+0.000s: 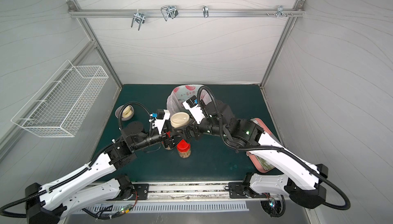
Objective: Empty moldy peanuts from jars
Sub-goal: Unscrew the lid from the jar.
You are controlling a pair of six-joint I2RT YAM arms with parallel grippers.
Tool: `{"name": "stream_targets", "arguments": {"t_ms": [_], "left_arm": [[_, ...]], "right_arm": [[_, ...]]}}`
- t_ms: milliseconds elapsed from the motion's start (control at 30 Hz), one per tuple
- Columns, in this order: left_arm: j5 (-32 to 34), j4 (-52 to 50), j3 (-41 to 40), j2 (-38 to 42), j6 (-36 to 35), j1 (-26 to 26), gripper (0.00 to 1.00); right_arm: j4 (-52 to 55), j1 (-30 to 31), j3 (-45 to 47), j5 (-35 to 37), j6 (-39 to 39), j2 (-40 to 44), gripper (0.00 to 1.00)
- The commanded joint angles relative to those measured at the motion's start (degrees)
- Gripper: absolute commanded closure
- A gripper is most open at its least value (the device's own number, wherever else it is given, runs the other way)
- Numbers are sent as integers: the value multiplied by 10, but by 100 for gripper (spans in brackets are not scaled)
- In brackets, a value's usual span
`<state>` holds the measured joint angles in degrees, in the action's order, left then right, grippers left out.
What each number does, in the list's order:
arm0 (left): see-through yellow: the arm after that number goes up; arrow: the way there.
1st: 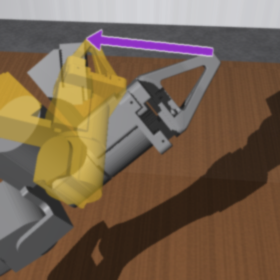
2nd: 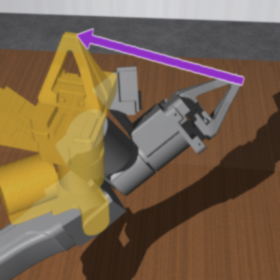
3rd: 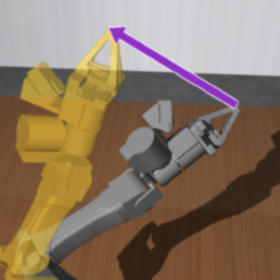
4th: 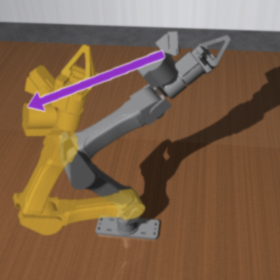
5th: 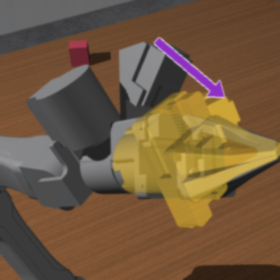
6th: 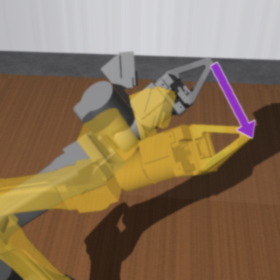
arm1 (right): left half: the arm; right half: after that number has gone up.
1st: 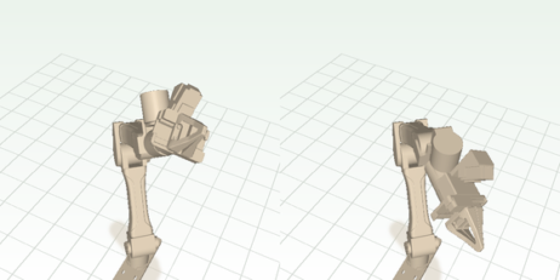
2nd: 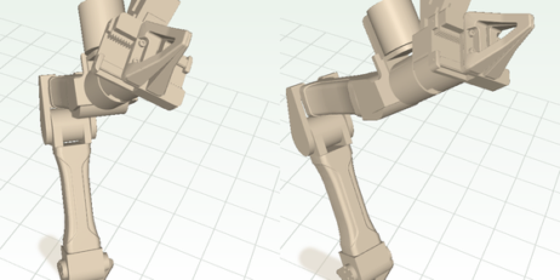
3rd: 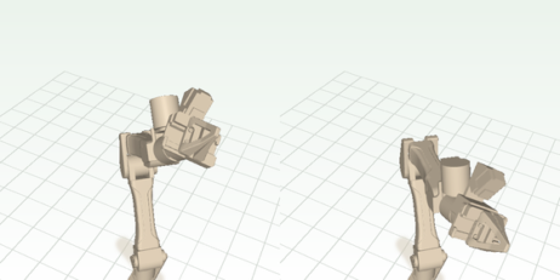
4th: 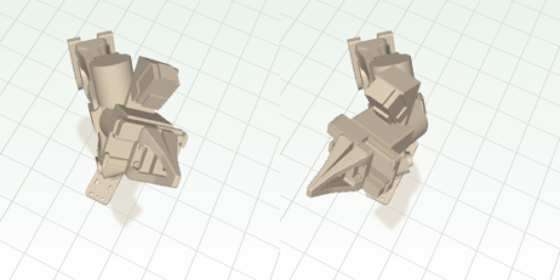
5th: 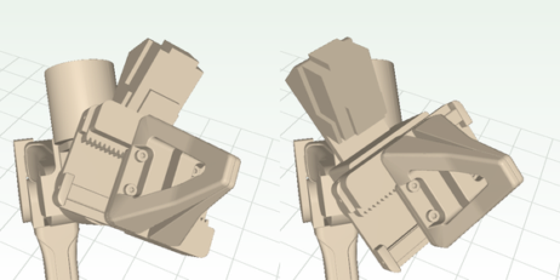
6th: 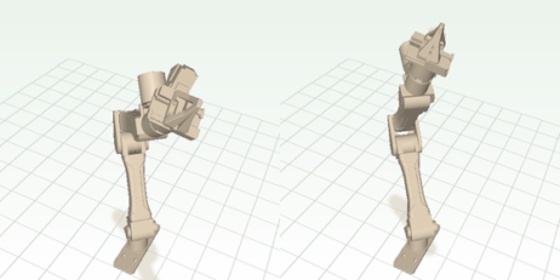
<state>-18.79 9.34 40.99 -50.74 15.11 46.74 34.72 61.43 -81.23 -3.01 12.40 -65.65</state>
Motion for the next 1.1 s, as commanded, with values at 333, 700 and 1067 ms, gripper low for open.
{"name": "stream_targets", "arguments": {"t_ms": [333,700,1067], "left_arm": [[-20,47,23,-11,-5,-2,100],[-27,50,26,-19,-3,-2,100],[-23,49,26,-19,-4,-2,100]], "right_arm": [[-24,5,-24,-25,-10,-33,1],[-32,5,-30,-37,-14,-41,1],[-40,3,-29,-54,-12,-42,21]]}}
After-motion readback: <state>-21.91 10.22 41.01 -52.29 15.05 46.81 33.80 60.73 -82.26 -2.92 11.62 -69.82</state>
